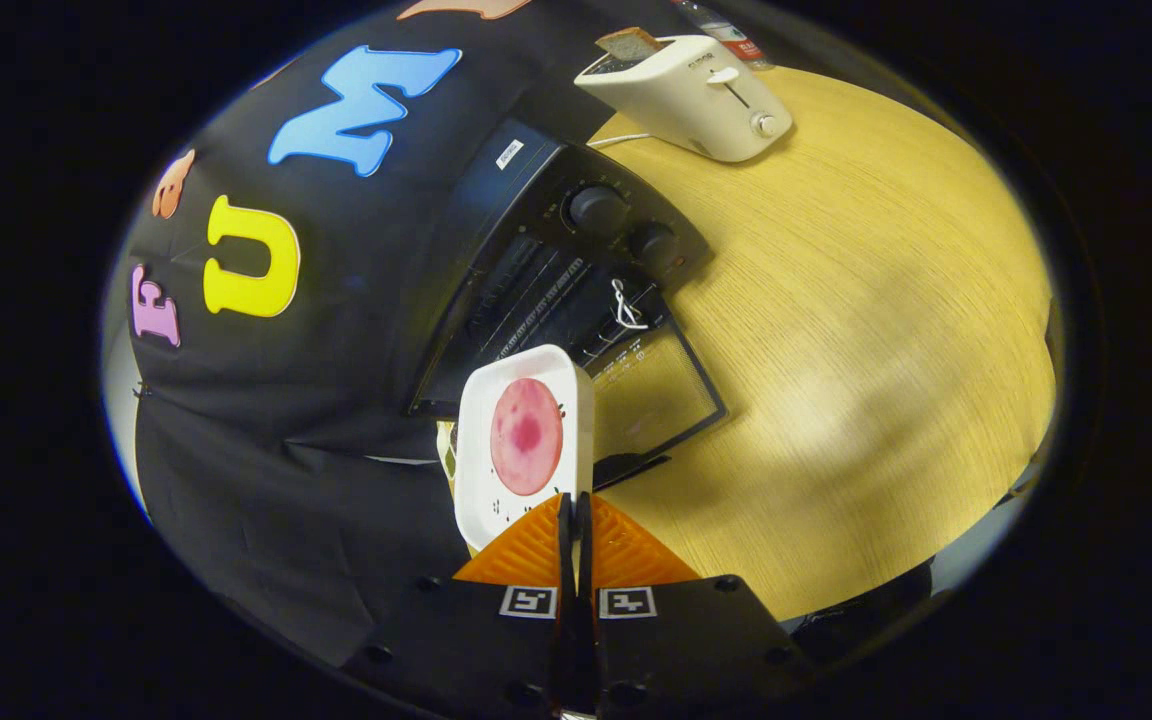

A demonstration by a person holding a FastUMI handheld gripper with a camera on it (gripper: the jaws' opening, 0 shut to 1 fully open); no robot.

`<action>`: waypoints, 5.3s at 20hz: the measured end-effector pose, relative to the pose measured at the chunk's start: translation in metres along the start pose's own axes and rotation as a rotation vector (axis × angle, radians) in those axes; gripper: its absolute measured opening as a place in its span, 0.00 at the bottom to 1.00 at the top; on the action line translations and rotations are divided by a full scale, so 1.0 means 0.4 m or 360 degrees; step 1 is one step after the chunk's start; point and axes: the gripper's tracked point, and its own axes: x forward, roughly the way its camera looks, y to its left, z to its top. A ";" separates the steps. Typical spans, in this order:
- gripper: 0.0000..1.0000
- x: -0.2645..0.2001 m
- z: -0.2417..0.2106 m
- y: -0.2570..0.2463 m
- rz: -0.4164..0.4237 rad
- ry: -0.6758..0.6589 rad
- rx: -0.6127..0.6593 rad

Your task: Open the toaster oven, put the food inside, and close the toaster oven door.

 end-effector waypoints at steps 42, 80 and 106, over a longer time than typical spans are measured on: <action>0.98 0.191 0.016 0.090 0.0009 -0.0331 -0.0242; 0.99 0.287 -0.134 -0.176 -0.0945 0.0036 -0.1145; 0.98 -0.276 0.155 0.482 -0.0158 -0.1142 -0.1624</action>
